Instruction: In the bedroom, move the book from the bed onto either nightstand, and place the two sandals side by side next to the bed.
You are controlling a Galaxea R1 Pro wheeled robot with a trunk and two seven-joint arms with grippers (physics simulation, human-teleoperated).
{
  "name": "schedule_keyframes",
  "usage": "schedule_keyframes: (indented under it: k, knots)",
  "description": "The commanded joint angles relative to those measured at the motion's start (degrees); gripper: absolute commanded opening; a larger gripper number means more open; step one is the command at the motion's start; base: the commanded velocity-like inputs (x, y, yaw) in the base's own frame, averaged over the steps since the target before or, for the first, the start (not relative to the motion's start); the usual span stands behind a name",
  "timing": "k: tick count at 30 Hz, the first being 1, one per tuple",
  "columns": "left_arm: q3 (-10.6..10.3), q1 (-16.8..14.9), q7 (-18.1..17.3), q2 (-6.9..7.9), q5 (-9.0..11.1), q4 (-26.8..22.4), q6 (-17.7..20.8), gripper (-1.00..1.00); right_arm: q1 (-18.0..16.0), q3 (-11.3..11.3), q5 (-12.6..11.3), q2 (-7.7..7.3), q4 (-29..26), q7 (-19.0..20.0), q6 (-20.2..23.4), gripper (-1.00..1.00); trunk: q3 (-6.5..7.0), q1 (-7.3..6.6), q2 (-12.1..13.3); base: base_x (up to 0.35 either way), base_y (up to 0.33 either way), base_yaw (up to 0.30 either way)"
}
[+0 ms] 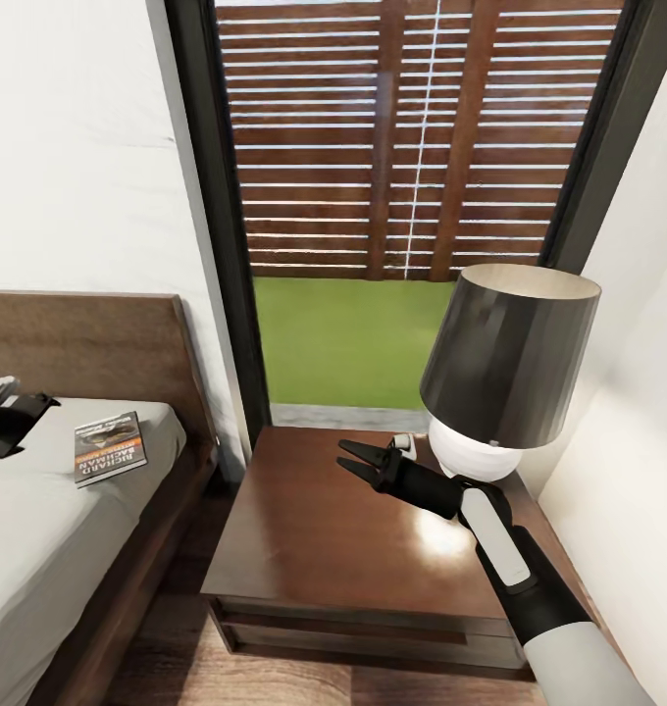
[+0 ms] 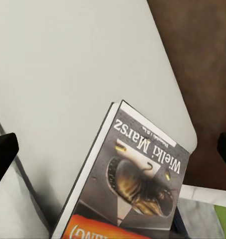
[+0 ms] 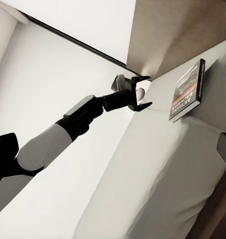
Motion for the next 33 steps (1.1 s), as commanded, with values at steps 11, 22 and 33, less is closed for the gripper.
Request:
schedule_keyframes:
  k: [11,22,33]
  knots:
    - [0.3,-0.1,-1.3,4.01,0.3,-0.1,11.4,1.0,0.0,0.1,-0.3,0.04,0.5,0.1,0.2,1.0,-0.05,-0.01,0.0,0.0,0.0,0.0]
    - [-0.2,0.0,-10.2,8.23,-1.7,-0.2,17.5,1.0,0.0,0.1,-0.4,0.27,1.8,0.2,0.2,1.0,-0.05,-0.01,0.0,0.0,0.0,0.0]
    - [-0.2,0.0,-20.9,10.06,-8.5,-0.2,19.3,1.0,0.0,0.1,-0.3,0.24,2.2,0.1,0.2,1.0,-0.05,-0.01,0.0,0.0,0.0,0.0]
